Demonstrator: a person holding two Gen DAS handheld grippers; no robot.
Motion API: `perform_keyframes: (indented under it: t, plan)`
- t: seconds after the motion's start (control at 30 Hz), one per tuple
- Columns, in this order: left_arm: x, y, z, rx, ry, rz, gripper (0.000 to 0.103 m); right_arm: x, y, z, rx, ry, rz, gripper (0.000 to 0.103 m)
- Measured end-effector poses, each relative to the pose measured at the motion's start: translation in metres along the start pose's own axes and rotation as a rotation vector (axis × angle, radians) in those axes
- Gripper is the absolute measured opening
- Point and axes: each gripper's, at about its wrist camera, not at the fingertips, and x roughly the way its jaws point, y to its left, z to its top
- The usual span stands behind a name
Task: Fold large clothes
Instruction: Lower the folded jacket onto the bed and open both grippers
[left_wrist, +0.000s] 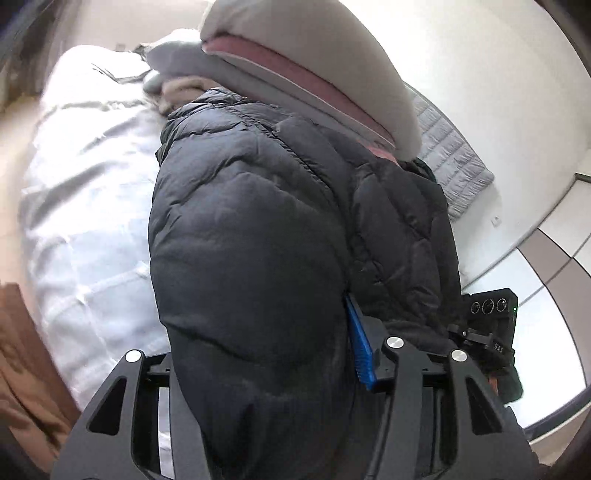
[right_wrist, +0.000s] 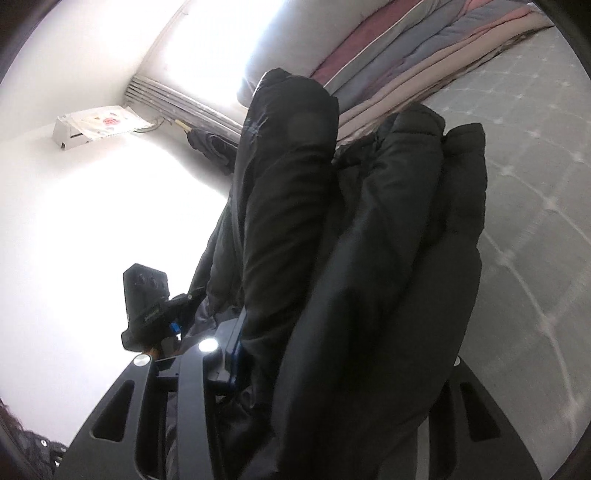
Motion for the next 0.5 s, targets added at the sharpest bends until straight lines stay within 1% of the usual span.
perform_keyframes:
  t: [0.2,0.27,0.33,0.4,0.43,0.47,0.5]
  plan:
    - [-0.010,0.034,0.035,0.033,-0.040,0.097,0.048,0.050,-0.002,0.015,0.007,0.009,0.033,0.043]
    - [-0.010,0.046,0.047,0.058,-0.048,0.142,0.048,0.065,-0.002,0.020,0.005,0.011,0.038,0.043]
    - [-0.008,0.057,0.055,0.071,-0.050,0.171,0.048,0.081,-0.007,0.024,0.009,0.016,0.035,0.043]
    - [0.001,0.069,0.063,0.091,-0.042,0.219,0.048,0.094,-0.018,0.023,0.030,0.031,0.018,0.043]
    - [0.008,0.075,0.065,0.094,-0.029,0.242,0.050,0.100,-0.025,0.019,0.048,0.043,0.002,0.043]
    - [0.015,0.082,0.066,0.090,-0.013,0.262,0.054,0.110,-0.038,0.015,0.082,0.065,-0.022,0.048]
    - [0.028,0.090,0.066,0.073,0.019,0.286,0.059,0.117,-0.054,0.011,0.129,0.085,-0.039,0.052]
